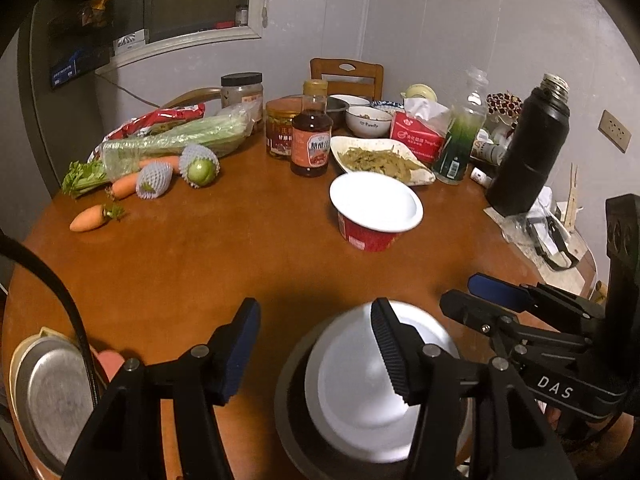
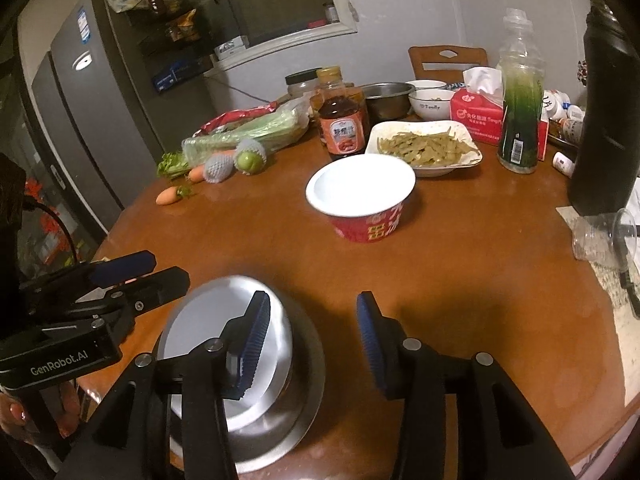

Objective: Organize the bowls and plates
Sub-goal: 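Open the left tool to release the red cup in the bowl, then move the right tool toward the second white-lidded red cup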

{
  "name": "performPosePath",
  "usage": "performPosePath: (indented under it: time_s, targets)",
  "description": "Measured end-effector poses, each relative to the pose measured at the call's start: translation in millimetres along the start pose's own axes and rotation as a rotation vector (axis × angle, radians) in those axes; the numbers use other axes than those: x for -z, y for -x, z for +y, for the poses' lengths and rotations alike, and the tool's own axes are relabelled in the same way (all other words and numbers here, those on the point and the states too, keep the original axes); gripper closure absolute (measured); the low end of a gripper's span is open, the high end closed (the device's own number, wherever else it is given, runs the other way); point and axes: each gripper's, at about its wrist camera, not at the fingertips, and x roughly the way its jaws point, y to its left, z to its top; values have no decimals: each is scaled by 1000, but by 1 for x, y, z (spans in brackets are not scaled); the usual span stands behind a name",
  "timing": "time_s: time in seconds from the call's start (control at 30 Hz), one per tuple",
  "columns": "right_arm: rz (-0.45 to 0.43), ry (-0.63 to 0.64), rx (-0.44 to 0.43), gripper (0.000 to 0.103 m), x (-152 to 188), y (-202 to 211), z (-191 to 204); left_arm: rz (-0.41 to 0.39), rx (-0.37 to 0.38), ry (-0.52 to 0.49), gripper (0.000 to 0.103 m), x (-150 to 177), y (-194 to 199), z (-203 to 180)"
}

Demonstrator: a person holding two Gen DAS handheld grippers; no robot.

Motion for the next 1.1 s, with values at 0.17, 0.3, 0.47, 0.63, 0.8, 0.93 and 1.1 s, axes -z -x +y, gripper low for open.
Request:
performPosePath:
  time_s: [0.17,0.3,0.47,0.63,0.8,0.93,1.1]
  targets:
    - [-2,-13,5,56,-17,-5,-10,6,3,-3,46,-19,-11,-1]
    - [0,-16,15,56,-33,-11,-20,11,7,-3,46,-33,-20,-2]
    - [5,-22,37,56,-54,-23,-34,19,8,1,46,-48,-34,-2]
    - [26,-18,61,56,-72,-43,-47,36,13,0,45,-61,-49,-3]
    - [53,-8,70,56,-84,-63,-55,43,25,3,46,-74,-63,-3]
    - [76,-3,76,56,-91,-81,-60,53,38,11,45,-81,-74,0]
    - [97,0,76,56,-96,-99,-66,80,52,30,45,-84,-91,5]
